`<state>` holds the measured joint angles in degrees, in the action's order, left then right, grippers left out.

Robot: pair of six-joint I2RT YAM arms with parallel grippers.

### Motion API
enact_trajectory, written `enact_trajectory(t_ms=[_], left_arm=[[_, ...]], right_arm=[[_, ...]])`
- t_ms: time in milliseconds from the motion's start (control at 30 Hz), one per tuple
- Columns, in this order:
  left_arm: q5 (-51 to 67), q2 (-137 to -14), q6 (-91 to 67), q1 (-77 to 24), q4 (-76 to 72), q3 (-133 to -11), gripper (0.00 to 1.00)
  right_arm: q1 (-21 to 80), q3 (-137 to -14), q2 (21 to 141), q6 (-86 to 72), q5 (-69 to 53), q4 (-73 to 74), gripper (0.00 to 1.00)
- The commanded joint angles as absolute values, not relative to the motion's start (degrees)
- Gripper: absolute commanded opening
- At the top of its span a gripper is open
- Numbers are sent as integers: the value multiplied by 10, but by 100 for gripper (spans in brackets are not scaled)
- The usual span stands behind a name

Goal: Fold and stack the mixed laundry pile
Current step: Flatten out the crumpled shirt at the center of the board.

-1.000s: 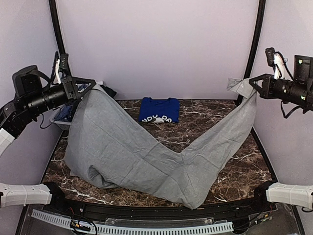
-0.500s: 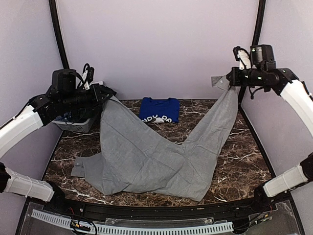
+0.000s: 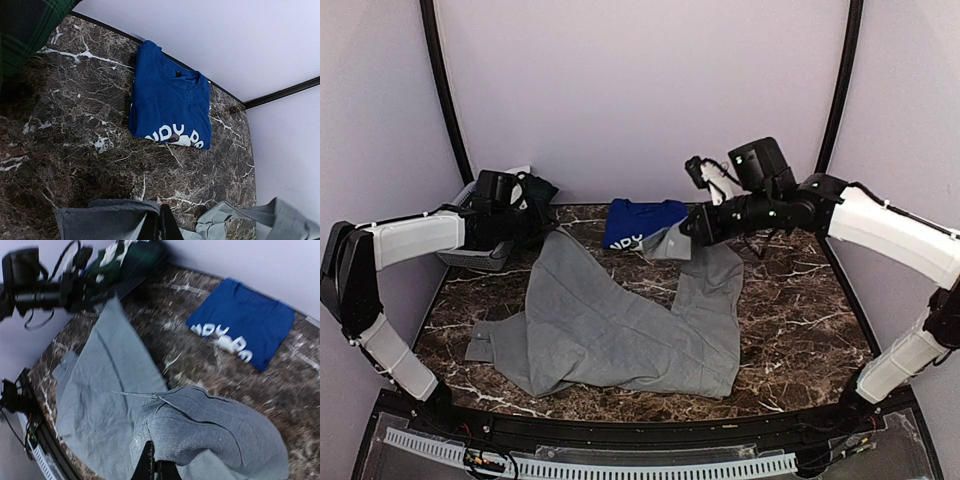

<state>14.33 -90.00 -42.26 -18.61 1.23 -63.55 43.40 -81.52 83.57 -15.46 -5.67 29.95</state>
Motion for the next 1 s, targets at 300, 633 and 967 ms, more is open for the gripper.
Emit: enact_trajectory(t_ms=[300,633,967], left_arm=[[176,-899,-415,-171,-26,-639,0],[189,-907,-414,-159,-32,-638,0],[193,-922,-423,-156,-45,-642,0]], right_arm=[[498,-658,759,-189,-147,266,91],[425,-542,694,-226,-328,180,83],[615,-770,908,-164,-110,350,98]])
